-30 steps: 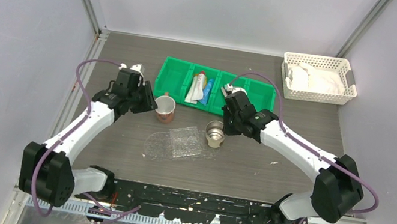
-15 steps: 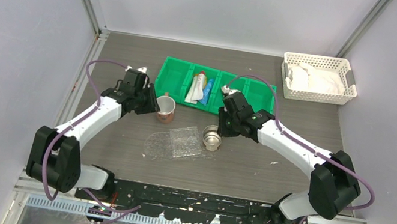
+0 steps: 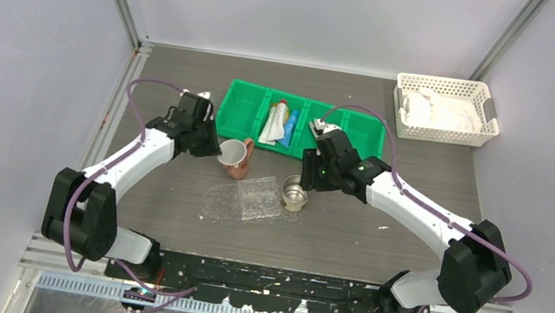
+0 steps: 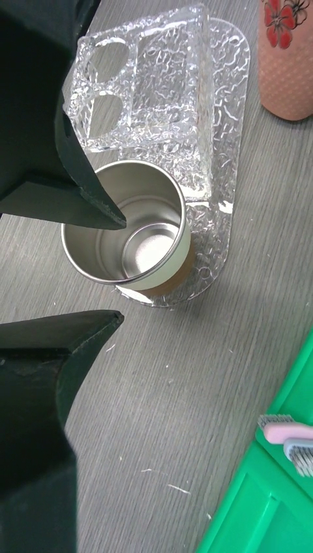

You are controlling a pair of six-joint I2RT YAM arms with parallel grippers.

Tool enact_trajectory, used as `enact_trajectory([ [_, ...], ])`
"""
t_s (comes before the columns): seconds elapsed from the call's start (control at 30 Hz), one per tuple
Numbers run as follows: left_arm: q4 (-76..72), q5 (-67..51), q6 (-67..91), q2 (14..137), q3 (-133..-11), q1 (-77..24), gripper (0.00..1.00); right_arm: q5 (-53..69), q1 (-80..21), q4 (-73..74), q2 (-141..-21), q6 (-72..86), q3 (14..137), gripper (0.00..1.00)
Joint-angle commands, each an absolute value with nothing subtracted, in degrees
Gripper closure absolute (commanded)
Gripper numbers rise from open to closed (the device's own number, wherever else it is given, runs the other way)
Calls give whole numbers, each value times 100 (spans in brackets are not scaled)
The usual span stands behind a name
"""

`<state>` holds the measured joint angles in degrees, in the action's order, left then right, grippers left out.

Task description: Prepare toiletry sets of a toothbrush and toothpaste on the tray

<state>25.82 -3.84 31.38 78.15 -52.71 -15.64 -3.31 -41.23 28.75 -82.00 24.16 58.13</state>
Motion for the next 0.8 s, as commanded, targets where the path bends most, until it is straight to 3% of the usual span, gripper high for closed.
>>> enact_trajectory([
  [0.0,2785,-384,3046,7638,-5774,-1604,99,-570,-4131,2936,-7831,2396,5966,46],
  [0.37,3832,-45,3003,7087,-6111,-1824,99,-857,-4116,3293,-7654,2258,6161,47],
  [0.77,4843,1543,3815,6242,-5689,-2879,99,-852,-4070,3470,-7269,2335,6063,46],
])
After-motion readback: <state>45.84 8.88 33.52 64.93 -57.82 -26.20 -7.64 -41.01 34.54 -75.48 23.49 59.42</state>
